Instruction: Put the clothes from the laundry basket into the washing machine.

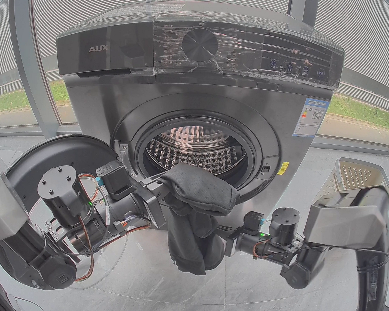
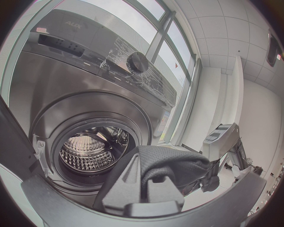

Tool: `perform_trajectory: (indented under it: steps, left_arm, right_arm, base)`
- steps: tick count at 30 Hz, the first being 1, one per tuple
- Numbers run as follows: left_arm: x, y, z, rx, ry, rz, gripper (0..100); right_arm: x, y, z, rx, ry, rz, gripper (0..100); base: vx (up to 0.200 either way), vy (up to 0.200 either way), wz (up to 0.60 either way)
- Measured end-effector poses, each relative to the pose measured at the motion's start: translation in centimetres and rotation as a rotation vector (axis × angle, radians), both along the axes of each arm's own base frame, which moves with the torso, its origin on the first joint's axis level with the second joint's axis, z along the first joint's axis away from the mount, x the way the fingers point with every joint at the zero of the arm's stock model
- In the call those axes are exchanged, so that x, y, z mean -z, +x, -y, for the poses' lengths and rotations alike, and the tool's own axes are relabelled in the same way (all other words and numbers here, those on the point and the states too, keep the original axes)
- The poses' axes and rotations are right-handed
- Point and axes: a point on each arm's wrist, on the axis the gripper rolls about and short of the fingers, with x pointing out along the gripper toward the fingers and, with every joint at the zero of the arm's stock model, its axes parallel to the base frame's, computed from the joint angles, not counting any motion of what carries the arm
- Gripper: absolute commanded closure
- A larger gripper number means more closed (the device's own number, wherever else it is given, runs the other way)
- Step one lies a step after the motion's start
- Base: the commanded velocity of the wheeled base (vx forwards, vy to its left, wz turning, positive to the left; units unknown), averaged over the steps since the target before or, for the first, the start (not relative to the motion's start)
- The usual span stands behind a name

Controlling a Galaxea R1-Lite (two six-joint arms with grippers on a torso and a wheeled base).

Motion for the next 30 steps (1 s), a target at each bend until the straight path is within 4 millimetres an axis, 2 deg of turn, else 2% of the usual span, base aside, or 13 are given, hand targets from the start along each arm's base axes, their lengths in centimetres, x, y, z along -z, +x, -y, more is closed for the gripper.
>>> perform_trajectory:
  steps: [10, 14, 18, 22, 30]
  left_arm:
    - [0.6, -1.3, -1.7, -0.025, 0.032, -0.035, 100]
    - [0.7, -1.4, -2.1, -0.03, 0.032, -0.043, 100]
    - [0.5, -0.7, -2.6, -0.055, 0.018, -0.039, 100]
    - [0.5, -0.6, -2.8, -0.063, 0.016, -0.045, 100]
    - [0.6, -0.6, -2.9, -0.069, 0.017, -0.046, 100]
  right_arm:
    - [-6.4, -5.8, 4.0, 0.014, 0.012, 0.021, 100]
    - [-9.2, -7.0, 4.7, 0.014, 0.068, 0.079, 100]
    - [-11.6, -7.3, 5.1, 0.02, 0.131, 0.137, 100]
    - [-12.2, -7.9, 5.7, 0.029, 0.149, 0.144, 100]
    - [-12.0, -8.3, 6.4, 0.045, 0.14, 0.128, 100]
  base:
    - [0.0, 0.0, 0.0]
    - [0.0, 0.0, 0.0]
    - [0.0, 0.0, 0.0]
    - [0.0, 0.0, 0.0]
    - [0.0, 0.0, 0.0]
